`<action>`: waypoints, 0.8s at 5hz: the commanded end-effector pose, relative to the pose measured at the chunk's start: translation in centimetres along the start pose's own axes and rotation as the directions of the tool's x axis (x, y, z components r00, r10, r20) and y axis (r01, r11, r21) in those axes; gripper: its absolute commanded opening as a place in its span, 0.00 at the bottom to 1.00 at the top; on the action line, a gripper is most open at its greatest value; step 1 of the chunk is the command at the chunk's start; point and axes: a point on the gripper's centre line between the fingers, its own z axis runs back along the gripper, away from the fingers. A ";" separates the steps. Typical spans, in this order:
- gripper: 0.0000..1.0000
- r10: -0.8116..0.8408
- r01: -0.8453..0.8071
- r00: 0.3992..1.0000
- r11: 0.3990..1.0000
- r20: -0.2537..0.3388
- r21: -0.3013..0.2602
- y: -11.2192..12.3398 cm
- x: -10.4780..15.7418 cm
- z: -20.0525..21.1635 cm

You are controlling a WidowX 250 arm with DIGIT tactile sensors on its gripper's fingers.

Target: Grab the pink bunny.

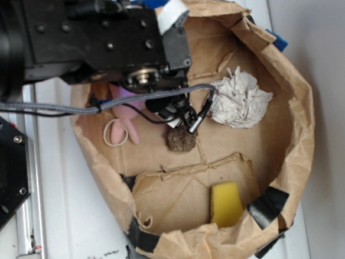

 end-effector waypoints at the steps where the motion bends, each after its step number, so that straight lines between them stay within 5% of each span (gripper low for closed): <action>1: 1.00 0.022 -0.023 1.000 0.999 0.018 0.032 0.8 0.3 0.8; 4: 1.00 0.033 -0.034 0.999 0.996 0.014 0.085 -0.4 1.6 -1.9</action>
